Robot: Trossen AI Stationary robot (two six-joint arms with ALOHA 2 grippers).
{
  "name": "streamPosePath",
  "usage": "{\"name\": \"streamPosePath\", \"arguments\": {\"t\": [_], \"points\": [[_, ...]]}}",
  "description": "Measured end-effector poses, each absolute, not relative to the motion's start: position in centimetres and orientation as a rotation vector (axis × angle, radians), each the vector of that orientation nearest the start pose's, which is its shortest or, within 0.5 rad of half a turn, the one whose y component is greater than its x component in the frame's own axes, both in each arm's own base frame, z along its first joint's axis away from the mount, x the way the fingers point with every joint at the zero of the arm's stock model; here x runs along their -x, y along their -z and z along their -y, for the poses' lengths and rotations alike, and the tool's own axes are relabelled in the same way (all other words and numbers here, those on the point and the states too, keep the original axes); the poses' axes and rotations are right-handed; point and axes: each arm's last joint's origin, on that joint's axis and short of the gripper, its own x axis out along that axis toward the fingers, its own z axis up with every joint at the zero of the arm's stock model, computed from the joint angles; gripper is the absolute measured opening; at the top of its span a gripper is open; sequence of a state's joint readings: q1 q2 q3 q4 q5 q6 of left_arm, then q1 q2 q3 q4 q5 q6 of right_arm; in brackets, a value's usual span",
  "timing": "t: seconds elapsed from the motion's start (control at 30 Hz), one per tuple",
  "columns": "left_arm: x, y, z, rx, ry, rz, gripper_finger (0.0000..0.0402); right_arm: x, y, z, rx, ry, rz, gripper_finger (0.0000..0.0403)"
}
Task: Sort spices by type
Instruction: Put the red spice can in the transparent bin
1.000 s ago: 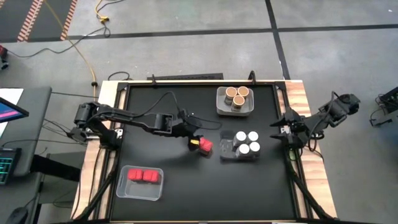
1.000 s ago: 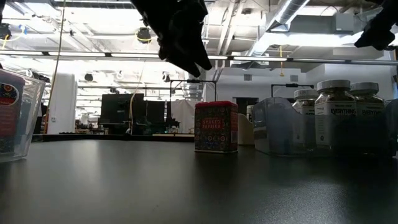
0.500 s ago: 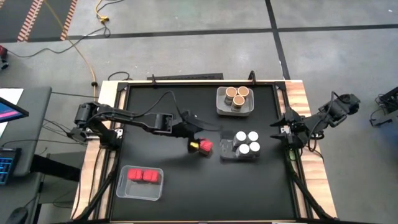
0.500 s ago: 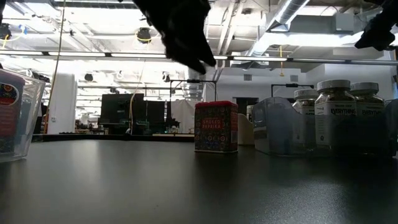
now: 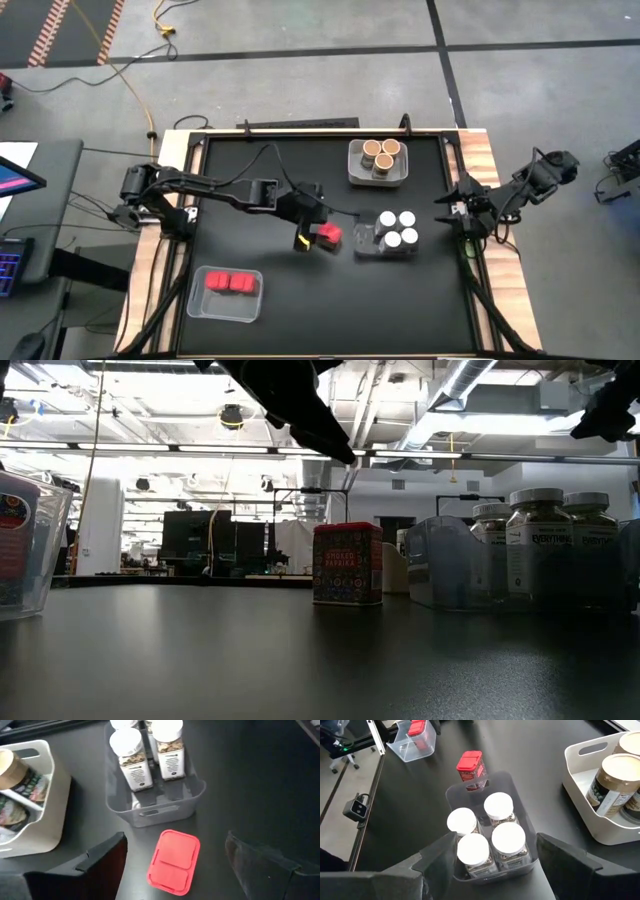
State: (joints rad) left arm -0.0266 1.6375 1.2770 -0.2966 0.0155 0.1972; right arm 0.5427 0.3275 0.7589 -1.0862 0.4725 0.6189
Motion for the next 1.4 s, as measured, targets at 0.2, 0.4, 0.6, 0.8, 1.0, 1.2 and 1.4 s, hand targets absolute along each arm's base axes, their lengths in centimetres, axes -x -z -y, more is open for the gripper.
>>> {"name": "streamPosePath", "arguments": {"t": [0.2, 0.4, 0.6, 0.8, 1.0, 1.2, 1.4], "points": [[-37.6, -26.5, 0.3, -0.191, 0.128, -0.694, 0.0325, -4.2, -28.7, -1.0, -0.273, 0.117, -0.577, 0.0294], [-40.4, -25.2, 0.7, -0.243, 0.195, -0.763, 0.0325, -4.2, -28.7, -1.0, -0.274, 0.119, -0.577, 0.0294], [-40.8, -24.4, 0.9, -0.283, 0.281, -0.814, 0.0325, -4.2, -28.7, -1.0, -0.274, 0.12, -0.577, 0.0295], [-41.2, -22.4, 0.9, -0.286, 0.296, -0.886, 0.0325, -4.2, -28.7, -0.9, -0.273, 0.123, -0.575, 0.0295], [-41.4, -21.9, 0.9, -0.326, 0.305, -0.894, 0.0325, -4.1, -28.7, -0.9, -0.27, 0.124, -0.579, 0.0295], [-41.3, -21.0, 0.6, -0.345, 0.304, -0.941, 0.0325, -4.1, -28.6, -0.9, -0.265, 0.127, -0.588, 0.0295], [-41.4, -20.3, 0.6, -0.389, 0.301, -0.968, 0.0315, -4.1, -28.6, -0.9, -0.264, 0.128, -0.589, 0.0295]]}}
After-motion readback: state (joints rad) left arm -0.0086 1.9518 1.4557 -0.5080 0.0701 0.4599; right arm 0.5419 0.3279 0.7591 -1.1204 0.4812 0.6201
